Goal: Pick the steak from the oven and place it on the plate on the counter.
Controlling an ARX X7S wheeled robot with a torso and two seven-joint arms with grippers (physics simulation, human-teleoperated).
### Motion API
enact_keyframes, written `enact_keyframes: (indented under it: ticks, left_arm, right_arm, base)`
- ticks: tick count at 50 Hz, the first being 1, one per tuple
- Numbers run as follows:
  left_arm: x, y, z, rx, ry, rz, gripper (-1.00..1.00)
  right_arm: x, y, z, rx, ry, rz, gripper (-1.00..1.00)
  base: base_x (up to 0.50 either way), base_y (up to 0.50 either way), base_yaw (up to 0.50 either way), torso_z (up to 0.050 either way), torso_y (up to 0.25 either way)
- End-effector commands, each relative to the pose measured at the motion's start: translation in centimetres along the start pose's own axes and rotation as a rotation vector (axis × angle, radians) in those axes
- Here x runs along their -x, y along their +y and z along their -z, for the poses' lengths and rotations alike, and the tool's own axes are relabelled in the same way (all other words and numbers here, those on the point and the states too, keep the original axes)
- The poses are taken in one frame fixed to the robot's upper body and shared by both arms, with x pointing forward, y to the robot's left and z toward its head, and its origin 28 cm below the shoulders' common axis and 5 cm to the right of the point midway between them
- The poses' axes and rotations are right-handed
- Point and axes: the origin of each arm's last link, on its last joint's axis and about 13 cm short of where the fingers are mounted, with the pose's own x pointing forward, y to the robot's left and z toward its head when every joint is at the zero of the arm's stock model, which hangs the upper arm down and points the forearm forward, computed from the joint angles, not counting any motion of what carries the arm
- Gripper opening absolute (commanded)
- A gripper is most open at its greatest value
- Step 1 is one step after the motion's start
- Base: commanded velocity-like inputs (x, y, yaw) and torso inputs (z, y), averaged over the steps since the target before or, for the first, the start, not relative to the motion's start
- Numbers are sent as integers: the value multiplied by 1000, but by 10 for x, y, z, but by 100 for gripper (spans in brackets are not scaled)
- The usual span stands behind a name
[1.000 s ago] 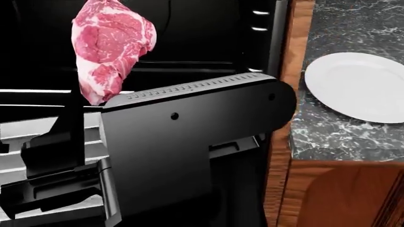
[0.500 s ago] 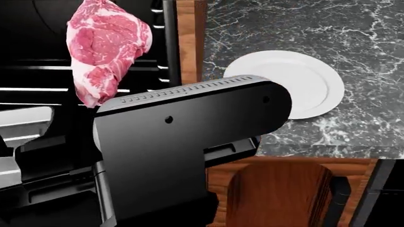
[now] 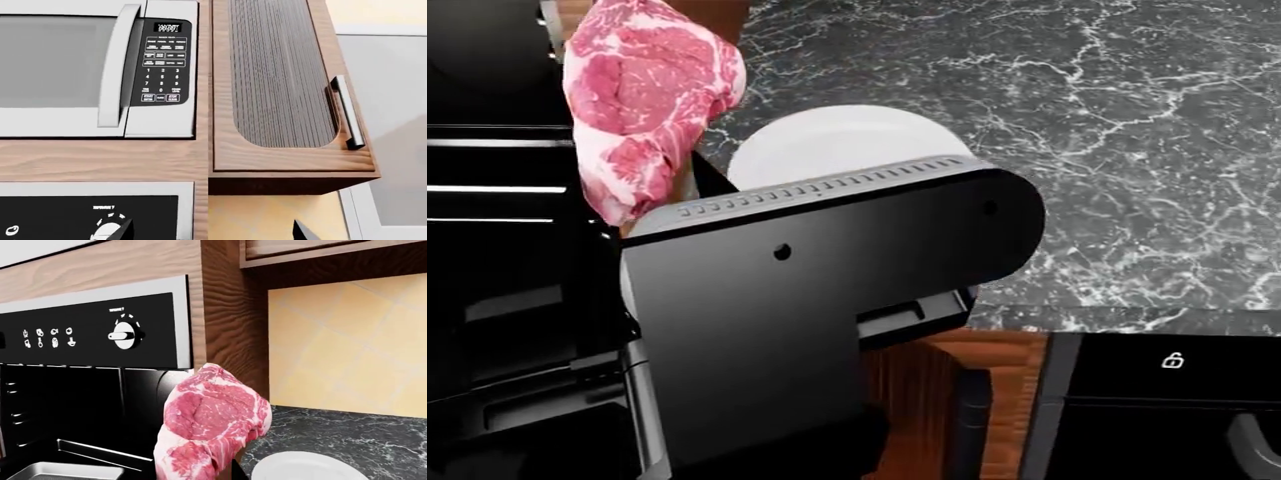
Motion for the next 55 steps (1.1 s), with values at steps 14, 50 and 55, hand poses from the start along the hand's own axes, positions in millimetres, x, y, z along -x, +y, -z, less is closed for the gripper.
enact_keyframes:
  ticks: [14,50,55]
  left_arm:
    - [0,-1,0,6,-2,-2,100]
    - [-7,-24,-5,123,-38,-29,100]
    - [-7,-23,-5,123,-35,-37,100]
  right_arm:
    - [-1,-2,-3,5,-23,5,-100]
    - [-2,1,-3,5,-28,-12,-100]
    - [-2,2,-3,6,-28,-16,-100]
  base:
    - [0,-500,0,1,1]
    - [0,-500,0,0,1]
    - [0,-500,0,0,0]
